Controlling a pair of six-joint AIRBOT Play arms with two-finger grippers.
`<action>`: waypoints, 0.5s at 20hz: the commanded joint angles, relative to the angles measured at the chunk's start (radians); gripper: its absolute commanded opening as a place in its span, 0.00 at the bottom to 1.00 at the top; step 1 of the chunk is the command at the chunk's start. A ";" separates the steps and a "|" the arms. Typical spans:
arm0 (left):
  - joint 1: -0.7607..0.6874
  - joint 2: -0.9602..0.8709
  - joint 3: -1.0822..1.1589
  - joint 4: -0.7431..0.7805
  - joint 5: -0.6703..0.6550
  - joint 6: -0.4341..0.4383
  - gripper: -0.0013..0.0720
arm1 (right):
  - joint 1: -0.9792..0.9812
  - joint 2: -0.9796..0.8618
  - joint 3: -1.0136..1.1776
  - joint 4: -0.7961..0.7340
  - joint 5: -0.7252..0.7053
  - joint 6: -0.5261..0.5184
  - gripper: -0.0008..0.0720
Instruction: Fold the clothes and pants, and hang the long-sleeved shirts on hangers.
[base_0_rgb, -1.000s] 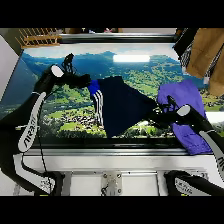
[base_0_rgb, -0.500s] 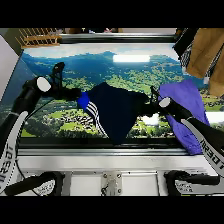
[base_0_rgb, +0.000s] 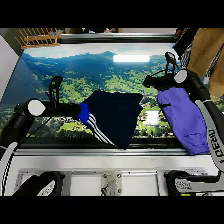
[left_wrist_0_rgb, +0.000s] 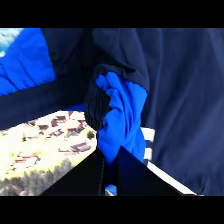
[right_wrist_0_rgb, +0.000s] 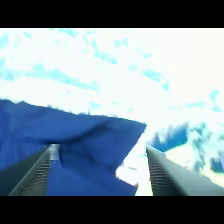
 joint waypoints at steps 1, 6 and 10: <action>0.011 0.037 -0.073 -0.002 0.057 0.000 0.05 | -0.006 0.043 -0.013 -0.035 0.247 0.003 0.90; 0.107 0.037 -0.074 -0.005 0.042 0.000 0.05 | 0.147 0.198 -0.426 -0.014 0.260 0.146 0.90; 0.116 0.037 -0.074 -0.005 0.044 0.000 0.05 | 0.336 0.208 -0.613 0.056 0.160 0.220 0.90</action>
